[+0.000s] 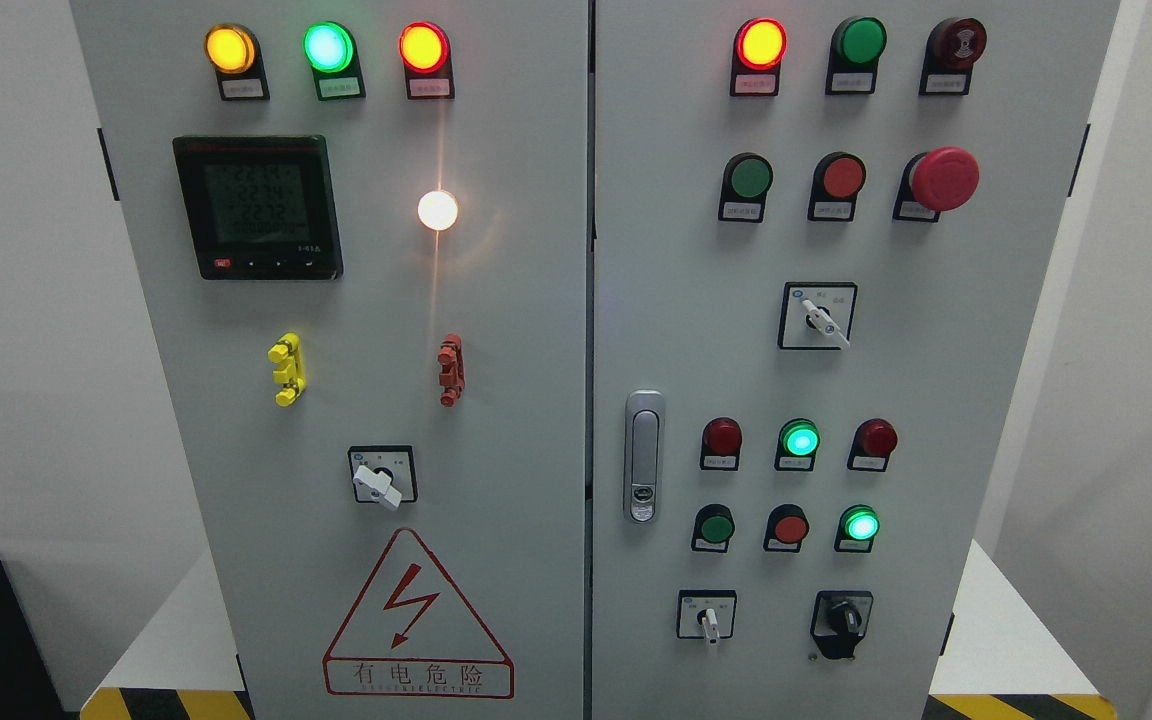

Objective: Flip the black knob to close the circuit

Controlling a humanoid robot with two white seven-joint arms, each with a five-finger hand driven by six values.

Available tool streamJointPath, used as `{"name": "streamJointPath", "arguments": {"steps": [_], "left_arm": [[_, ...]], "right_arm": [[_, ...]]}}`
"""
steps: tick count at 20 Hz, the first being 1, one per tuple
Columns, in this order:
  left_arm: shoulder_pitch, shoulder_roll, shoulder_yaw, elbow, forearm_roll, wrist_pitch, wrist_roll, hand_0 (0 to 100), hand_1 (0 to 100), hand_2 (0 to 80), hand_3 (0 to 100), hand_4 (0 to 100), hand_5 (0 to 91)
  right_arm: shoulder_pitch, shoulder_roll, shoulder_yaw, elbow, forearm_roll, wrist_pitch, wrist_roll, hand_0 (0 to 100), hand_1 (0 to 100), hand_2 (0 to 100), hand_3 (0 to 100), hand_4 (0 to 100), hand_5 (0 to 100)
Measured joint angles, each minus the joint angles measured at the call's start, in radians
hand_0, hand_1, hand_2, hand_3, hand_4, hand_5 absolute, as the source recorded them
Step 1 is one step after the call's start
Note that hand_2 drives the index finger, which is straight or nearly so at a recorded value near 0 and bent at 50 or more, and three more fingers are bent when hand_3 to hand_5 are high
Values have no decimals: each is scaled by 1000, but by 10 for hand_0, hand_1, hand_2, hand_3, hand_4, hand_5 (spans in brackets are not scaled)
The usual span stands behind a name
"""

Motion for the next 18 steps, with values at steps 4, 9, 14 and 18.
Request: {"name": "streamJointPath", "arguments": {"steps": [4,9,14,18], "left_arm": [[0,0,0,0,0,0,0,120,556,0,0,0,0],[0,0,0,0,0,0,0,120,556,0,0,0,0],[0,0,0,0,0,0,0,120,556,0,0,0,0],[0,0,0,0,0,0,0,120,556,0,0,0,0]], "right_arm": [[10,-1,-1,-94,84,25,-5,0,57,319,519,464,384],[16,-2,-11,-221,166,37,-25,0,70,414,616,568,506],[14,-2,-33,-347,268,39,-36,0,80,477,670,624,563],[12,-2,-46,-448,373,39,-64,0,80,559,725,655,625]]}}
